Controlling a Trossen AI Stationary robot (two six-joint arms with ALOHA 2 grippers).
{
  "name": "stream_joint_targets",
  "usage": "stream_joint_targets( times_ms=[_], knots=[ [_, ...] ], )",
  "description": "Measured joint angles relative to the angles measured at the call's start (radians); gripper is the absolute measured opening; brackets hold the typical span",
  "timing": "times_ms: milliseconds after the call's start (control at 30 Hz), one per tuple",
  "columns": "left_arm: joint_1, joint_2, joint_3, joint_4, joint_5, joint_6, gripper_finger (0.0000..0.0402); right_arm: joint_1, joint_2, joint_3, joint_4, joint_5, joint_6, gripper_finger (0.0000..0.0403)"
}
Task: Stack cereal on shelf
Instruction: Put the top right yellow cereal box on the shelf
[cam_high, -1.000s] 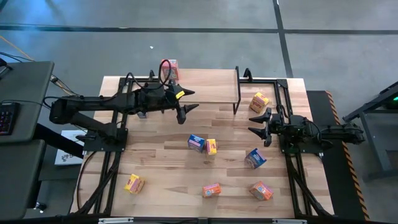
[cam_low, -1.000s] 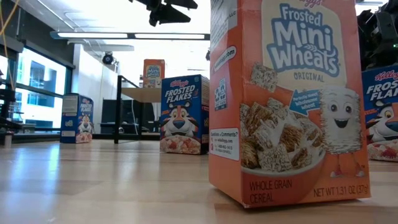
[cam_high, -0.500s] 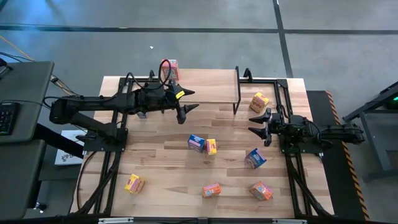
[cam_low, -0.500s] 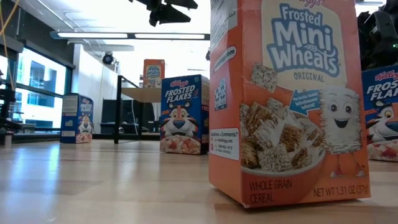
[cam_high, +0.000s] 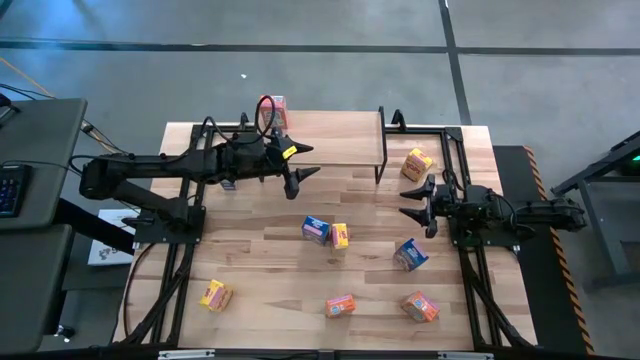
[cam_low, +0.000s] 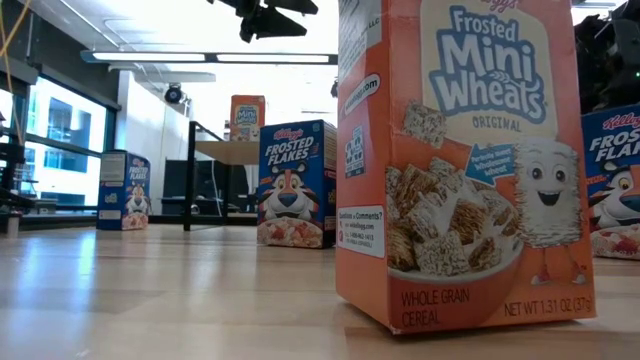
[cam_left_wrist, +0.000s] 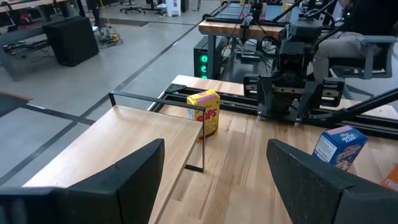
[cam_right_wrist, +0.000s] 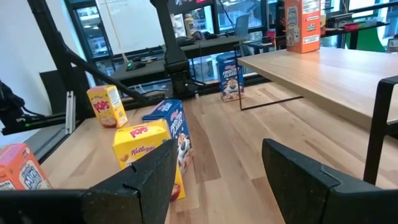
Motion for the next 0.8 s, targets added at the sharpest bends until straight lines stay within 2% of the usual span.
stream_joint_targets(
  times_ms=[200,600,800],
  knots=[
    [0.0,0.0,0.0,0.0,0.0,-0.002,0.0273,0.0,0.0,0.0,0.001,0.0,-0.005,0.0237],
    [0.0,0.0,0.02,0.005,0.0,-0.001,0.0273,0.0,0.0,0.007,0.014,-0.02,0.003,0.0319],
    [0.0,-0.004,0.023,0.002,-0.033,0.001,0.0273,0.0,0.0,0.009,0.073,-0.02,0.103,0.033]
  ],
)
